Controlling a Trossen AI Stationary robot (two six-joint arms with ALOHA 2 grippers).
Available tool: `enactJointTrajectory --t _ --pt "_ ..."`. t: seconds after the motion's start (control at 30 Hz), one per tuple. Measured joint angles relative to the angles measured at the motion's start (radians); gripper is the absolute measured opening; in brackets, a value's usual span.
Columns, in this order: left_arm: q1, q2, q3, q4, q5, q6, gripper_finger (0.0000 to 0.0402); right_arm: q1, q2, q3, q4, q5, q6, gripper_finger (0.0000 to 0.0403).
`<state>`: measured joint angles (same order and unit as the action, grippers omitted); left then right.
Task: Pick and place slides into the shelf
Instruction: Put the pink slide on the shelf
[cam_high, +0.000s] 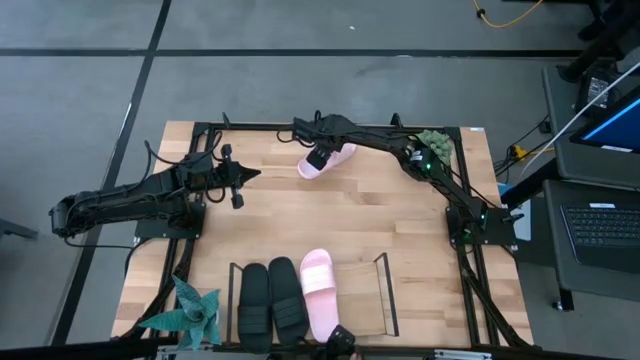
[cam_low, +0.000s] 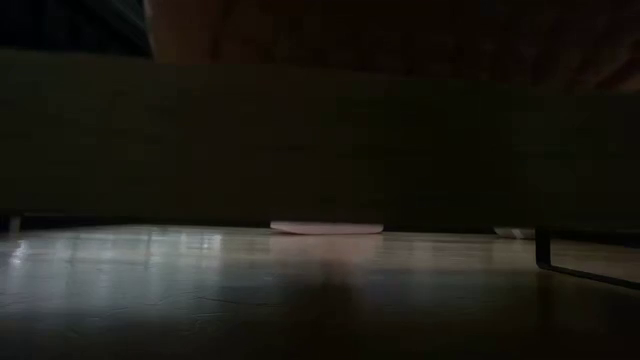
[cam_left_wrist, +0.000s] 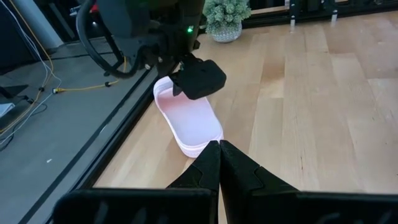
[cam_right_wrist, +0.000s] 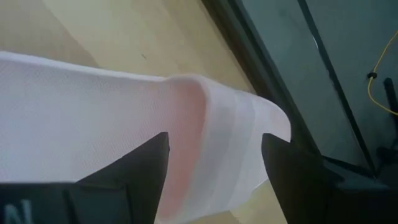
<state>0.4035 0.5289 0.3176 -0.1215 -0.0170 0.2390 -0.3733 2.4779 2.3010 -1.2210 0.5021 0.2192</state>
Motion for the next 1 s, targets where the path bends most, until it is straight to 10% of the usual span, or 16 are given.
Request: enactJointTrajectory --t 1.0 --pt "0.000 0.000 0.000 0.002 0.000 0.000 0.0000 -0.009 0.032 0.000 -0.006 -0.021 0.008 0.0177"
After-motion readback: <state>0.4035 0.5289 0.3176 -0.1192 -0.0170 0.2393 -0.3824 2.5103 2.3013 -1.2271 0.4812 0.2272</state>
